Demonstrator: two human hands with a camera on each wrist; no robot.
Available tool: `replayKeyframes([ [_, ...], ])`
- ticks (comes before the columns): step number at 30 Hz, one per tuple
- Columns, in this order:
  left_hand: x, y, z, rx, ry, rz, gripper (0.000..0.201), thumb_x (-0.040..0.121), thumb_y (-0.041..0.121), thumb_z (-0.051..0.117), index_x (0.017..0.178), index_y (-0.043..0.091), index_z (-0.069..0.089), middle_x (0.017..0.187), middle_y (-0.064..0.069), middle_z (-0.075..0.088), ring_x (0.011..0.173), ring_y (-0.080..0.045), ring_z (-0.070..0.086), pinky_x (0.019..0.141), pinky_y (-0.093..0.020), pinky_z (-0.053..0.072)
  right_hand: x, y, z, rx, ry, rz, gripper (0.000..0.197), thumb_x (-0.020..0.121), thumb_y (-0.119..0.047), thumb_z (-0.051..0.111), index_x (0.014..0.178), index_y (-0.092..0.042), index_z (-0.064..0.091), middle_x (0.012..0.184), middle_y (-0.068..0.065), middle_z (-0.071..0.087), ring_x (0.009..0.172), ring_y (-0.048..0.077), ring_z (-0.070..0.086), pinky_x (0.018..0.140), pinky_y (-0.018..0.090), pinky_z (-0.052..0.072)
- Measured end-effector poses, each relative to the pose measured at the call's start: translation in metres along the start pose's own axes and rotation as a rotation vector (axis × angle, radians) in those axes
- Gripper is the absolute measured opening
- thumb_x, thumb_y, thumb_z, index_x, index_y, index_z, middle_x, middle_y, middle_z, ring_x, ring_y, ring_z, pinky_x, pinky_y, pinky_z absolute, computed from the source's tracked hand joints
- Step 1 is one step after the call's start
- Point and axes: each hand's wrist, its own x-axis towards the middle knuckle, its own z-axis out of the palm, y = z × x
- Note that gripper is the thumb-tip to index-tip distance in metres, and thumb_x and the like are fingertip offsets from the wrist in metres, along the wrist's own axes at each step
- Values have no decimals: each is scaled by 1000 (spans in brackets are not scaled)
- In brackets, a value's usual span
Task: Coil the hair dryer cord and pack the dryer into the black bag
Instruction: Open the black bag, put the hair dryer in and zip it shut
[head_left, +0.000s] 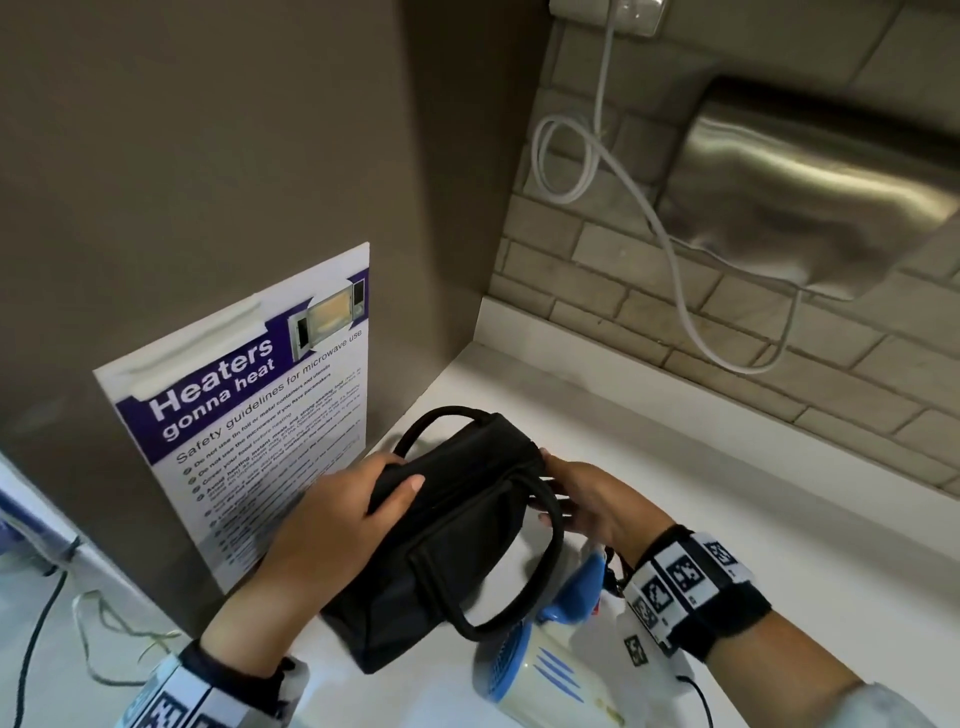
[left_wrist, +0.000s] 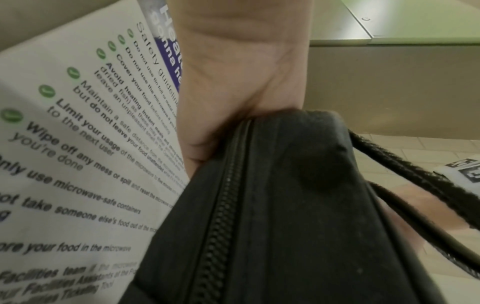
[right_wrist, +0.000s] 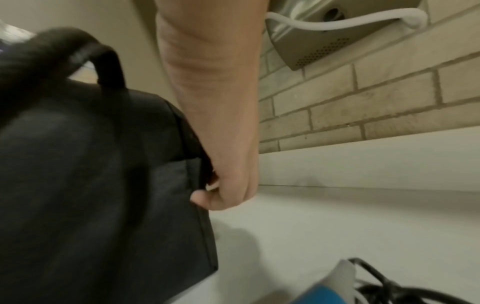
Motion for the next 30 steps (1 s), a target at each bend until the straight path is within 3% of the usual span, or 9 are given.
replayKeyframes([
  [4, 2, -8, 1, 18, -71, 53, 24, 89, 52, 50, 102, 34, 58, 82, 16, 66, 81, 0, 61, 72, -22, 46, 18, -1, -7, 239, 11, 58, 36, 92, -45, 56, 83, -11, 66, 71, 3, 63, 62, 14, 54, 57, 24, 44],
  [9, 3, -8, 1, 15, -75, 52, 24, 89, 51, 51, 101, 33, 59, 81, 15, 66, 81, -1, 61, 75, -26, 48, 39, -2, -4, 372, 47, 47, 9, 92, -8, 56, 88, -1, 60, 83, 13, 58, 71, 20, 53, 75, 26, 44],
  [13, 3, -8, 0, 9, -131, 68, 22, 88, 51, 52, 98, 33, 59, 81, 15, 66, 81, -1, 61, 74, -24, 47, 40, -5, -5, 432, -24, 105, 27, 87, -35, 65, 80, -9, 63, 76, 7, 60, 68, 16, 52, 72, 25, 45],
  [15, 2, -7, 1, 6, -143, 76, 22, 88, 51, 52, 97, 32, 59, 81, 14, 66, 80, -1, 61, 72, -22, 45, 35, -8, -5, 445, -71, 111, 25, 84, -33, 67, 85, -9, 63, 80, 8, 61, 67, 16, 55, 69, 24, 52],
  [16, 2, -7, 1, 5, -145, 76, 24, 87, 53, 52, 96, 32, 59, 81, 14, 66, 80, -1, 61, 72, -22, 45, 33, -9, -6, 435, -78, 112, 23, 85, -30, 66, 87, -8, 62, 80, 8, 60, 63, 15, 57, 59, 24, 57],
  [18, 3, -9, 0, -8, -148, 77, 33, 82, 62, 48, 95, 34, 58, 81, 14, 67, 80, -1, 62, 74, -24, 47, 30, -10, -7, 430, -102, 115, 21, 89, -28, 62, 86, -7, 61, 77, 8, 58, 52, 14, 56, 38, 21, 50],
  [23, 4, -10, 0, -31, -157, 73, 38, 79, 65, 45, 96, 35, 59, 82, 16, 68, 81, 0, 62, 76, -26, 48, 22, -5, -9, 405, -92, 117, 19, 92, -20, 59, 79, -7, 62, 60, 7, 60, 46, 13, 54, 41, 19, 49],
  [26, 3, -4, 1, -25, -153, 80, 20, 89, 50, 54, 92, 31, 60, 75, 11, 67, 76, -3, 62, 72, -25, 48, 17, -10, -10, -54, 126, -102, 18, 89, -21, 61, 79, -6, 62, 69, 6, 59, 60, 14, 53, 54, 23, 43],
  [30, -1, 6, 9, 44, -98, 126, 19, 91, 44, 53, 88, 26, 58, 61, 9, 60, 64, -5, 59, 60, -19, 43, -8, -27, 7, -968, 484, -659, 23, 91, -22, 55, 83, -2, 64, 84, 11, 61, 75, 29, 58, 64, 30, 39],
])
